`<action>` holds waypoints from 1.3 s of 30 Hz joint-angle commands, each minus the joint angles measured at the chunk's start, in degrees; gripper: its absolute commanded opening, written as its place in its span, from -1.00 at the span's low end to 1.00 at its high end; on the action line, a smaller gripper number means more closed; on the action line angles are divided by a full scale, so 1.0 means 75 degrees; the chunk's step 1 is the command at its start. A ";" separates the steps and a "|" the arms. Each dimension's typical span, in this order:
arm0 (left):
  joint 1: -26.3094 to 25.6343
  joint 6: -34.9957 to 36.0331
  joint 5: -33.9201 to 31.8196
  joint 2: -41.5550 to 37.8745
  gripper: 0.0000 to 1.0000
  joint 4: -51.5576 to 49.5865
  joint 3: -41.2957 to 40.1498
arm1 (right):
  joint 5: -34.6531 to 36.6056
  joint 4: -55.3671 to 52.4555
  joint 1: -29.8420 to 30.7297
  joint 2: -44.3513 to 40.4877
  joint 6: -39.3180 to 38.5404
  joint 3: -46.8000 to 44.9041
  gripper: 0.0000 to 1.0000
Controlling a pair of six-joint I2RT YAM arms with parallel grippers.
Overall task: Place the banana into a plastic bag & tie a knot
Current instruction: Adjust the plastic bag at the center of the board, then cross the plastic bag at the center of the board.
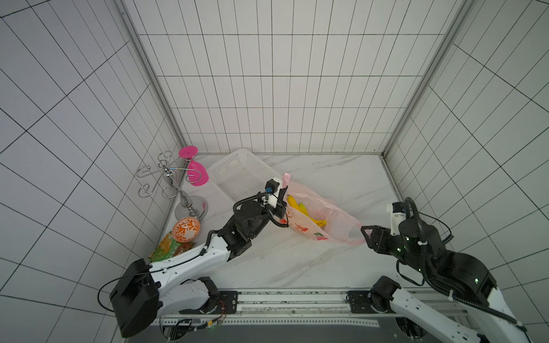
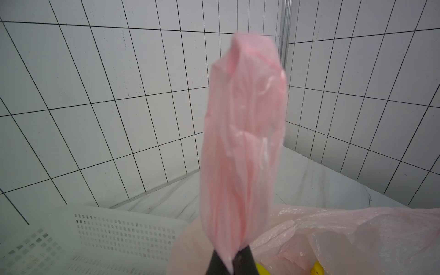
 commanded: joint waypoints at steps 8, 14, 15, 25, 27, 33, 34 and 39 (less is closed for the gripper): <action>0.0012 0.0327 -0.0385 0.0199 -1.00 -0.0125 0.0331 | -0.0600 -0.0773 -0.0047 0.0047 -0.0190 0.0186 -0.27; 0.0004 0.0322 -0.0112 0.0188 -1.00 -0.0213 0.0406 | -0.0726 -0.0320 -0.0047 0.0096 -0.0494 0.0191 -0.95; 0.0001 0.0338 0.0025 0.0162 -1.00 -0.0307 0.0422 | -0.0720 -0.0245 -0.0047 0.0182 -0.0619 0.0297 -1.00; -0.0285 0.0234 0.1040 -0.0318 -1.00 -0.1949 0.1645 | 0.0731 0.0082 -0.0041 0.2371 -0.2989 0.3825 -1.00; -0.0305 0.0080 0.0749 -0.0395 -1.00 -0.2075 0.1907 | 0.0904 0.0219 -0.0046 0.2793 -0.3356 0.4515 -1.00; -0.0307 -0.0052 0.0850 -0.0353 -1.00 -0.2540 0.2505 | 0.0128 0.0822 -0.0047 0.3816 -0.4135 0.5416 -1.00; -0.0305 -0.0039 0.1033 -0.0313 -1.00 -0.2645 0.2561 | -0.0161 0.0889 -0.0047 0.3928 -0.4214 0.5431 -1.00; -0.0328 0.0028 0.2176 -0.0002 -1.00 -0.3384 0.2692 | -0.1534 0.1260 -0.0058 0.4294 -0.4776 0.4992 -1.00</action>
